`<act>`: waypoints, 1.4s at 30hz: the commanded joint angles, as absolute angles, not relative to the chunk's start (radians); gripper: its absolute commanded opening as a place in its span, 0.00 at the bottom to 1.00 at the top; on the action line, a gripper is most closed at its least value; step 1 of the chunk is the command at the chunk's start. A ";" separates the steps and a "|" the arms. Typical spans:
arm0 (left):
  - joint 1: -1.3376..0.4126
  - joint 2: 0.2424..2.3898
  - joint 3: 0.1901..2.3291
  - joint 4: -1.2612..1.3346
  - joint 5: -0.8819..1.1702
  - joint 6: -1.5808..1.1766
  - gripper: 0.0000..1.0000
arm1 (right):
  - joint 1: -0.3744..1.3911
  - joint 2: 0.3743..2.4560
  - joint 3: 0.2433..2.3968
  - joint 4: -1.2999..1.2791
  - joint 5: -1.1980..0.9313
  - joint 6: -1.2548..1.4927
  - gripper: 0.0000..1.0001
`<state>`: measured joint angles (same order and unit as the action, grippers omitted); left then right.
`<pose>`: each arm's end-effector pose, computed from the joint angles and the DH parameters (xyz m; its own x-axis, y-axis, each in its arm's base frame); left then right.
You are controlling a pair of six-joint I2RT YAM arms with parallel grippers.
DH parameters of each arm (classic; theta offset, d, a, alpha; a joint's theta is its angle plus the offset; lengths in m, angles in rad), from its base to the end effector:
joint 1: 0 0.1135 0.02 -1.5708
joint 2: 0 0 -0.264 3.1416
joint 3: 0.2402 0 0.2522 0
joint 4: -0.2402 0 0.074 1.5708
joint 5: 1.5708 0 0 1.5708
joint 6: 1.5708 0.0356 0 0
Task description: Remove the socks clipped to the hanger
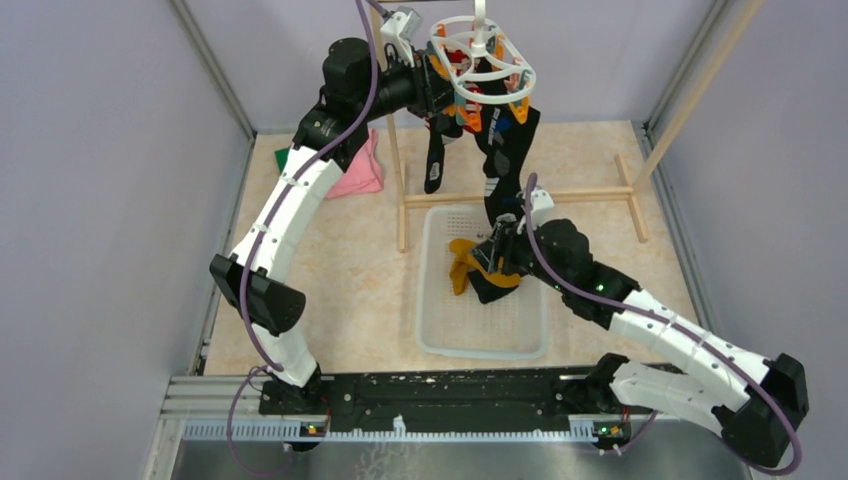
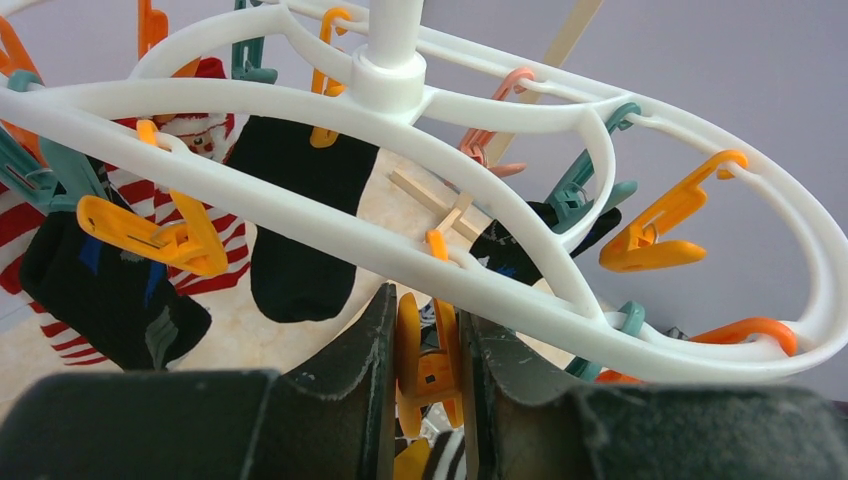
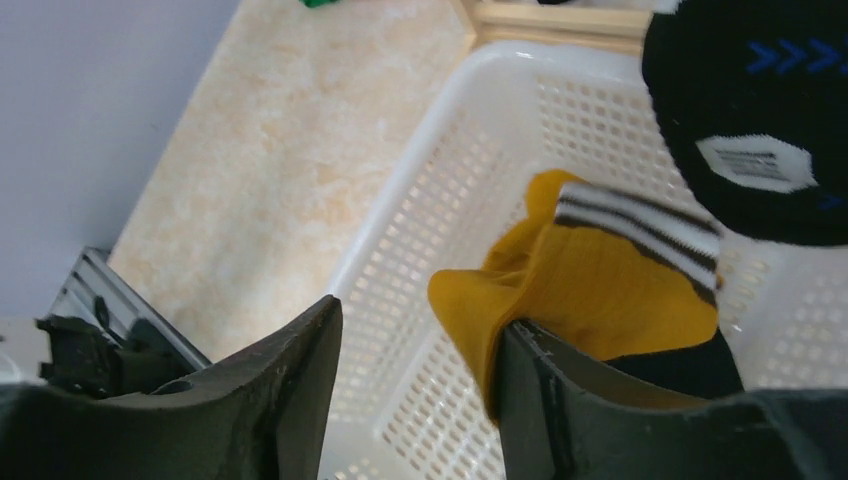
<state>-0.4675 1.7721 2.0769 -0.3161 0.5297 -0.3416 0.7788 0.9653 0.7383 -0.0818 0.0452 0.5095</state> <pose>0.3429 -0.1932 0.5017 -0.2909 -0.1770 -0.9402 0.7880 0.5130 -0.3404 0.1622 0.1578 0.3006 -0.5161 0.1752 -0.8384 -0.4803 0.7512 0.4527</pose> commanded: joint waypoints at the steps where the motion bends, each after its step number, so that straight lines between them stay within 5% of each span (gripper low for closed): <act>1: -0.472 1.750 2.104 -0.300 0.534 -0.330 0.07 | 0.790 0.889 0.775 -0.269 0.128 0.476 0.62; 7: -0.472 1.733 2.098 -0.311 0.529 -0.323 0.17 | 0.739 0.865 0.851 -0.332 0.144 0.434 0.98; 15: -0.470 1.721 2.100 -0.332 0.519 -0.306 0.25 | 0.691 0.984 0.943 -0.433 0.072 0.377 0.98; 22: -0.469 1.716 2.093 -0.342 0.528 -0.301 0.55 | 0.755 1.069 0.933 -0.633 0.180 0.396 0.95; 26: -0.470 1.709 2.091 -0.349 0.535 -0.301 0.63 | 0.755 0.995 0.926 -0.651 0.268 0.402 0.94; 30: -0.468 1.694 2.077 -0.360 0.532 -0.295 0.68 | 0.680 0.919 0.935 -0.480 0.261 0.340 0.94; 38: -0.462 1.623 2.028 -0.417 0.517 -0.273 0.99 | 0.455 0.999 0.897 0.055 0.056 0.184 0.95; 42: -0.446 1.559 1.979 -0.477 0.518 -0.233 0.99 | 0.402 1.118 0.942 0.207 -0.042 0.142 0.97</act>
